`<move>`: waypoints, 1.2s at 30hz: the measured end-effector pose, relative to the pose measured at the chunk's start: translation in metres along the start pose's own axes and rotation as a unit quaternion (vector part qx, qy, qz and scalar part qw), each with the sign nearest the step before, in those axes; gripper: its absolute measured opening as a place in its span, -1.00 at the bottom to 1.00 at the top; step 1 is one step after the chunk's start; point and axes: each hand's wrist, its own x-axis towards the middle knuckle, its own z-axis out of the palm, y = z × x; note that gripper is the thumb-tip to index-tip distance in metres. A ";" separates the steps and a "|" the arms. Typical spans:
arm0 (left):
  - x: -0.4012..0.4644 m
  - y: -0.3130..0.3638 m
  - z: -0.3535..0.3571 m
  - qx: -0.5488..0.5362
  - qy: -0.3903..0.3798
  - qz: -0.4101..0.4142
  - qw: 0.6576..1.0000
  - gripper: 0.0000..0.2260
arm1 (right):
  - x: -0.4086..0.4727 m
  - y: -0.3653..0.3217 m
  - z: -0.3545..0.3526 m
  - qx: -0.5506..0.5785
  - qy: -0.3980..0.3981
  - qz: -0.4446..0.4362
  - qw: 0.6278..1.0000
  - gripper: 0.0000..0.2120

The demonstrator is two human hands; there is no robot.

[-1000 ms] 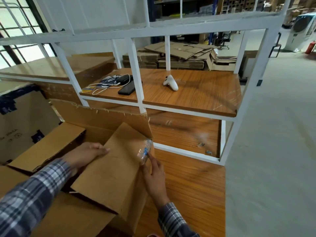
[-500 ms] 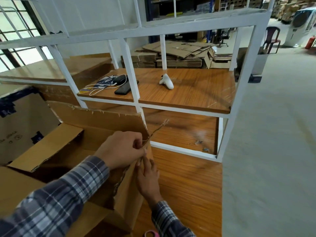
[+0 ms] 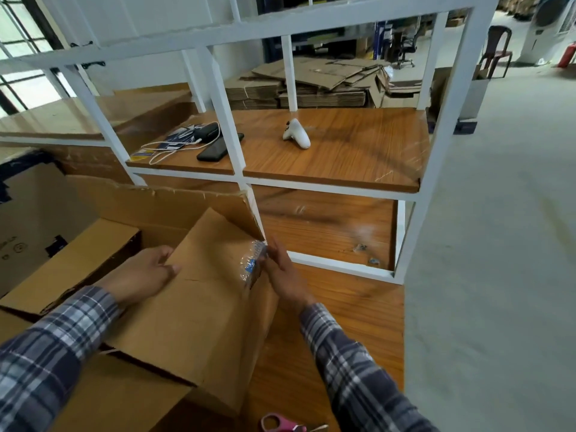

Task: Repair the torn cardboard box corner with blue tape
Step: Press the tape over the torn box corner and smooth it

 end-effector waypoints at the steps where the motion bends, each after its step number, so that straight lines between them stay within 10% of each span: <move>1: 0.002 -0.003 0.002 -0.013 -0.001 -0.015 1.000 -0.87 | 0.002 -0.001 -0.002 -0.017 -0.005 -0.010 1.000 -0.45; 15: 0.002 -0.055 0.039 -0.064 0.003 -0.123 0.990 -0.64 | -0.027 0.041 0.027 0.024 0.038 -0.054 0.998 -0.34; 28: 0.056 0.000 0.073 0.093 0.075 0.110 0.987 0.00 | -0.014 0.058 0.034 0.105 0.076 -0.063 0.990 -0.79; 36: 0.071 -0.005 0.085 0.069 0.026 0.131 0.989 -0.12 | -0.004 0.069 0.035 0.112 0.099 -0.083 0.985 -0.84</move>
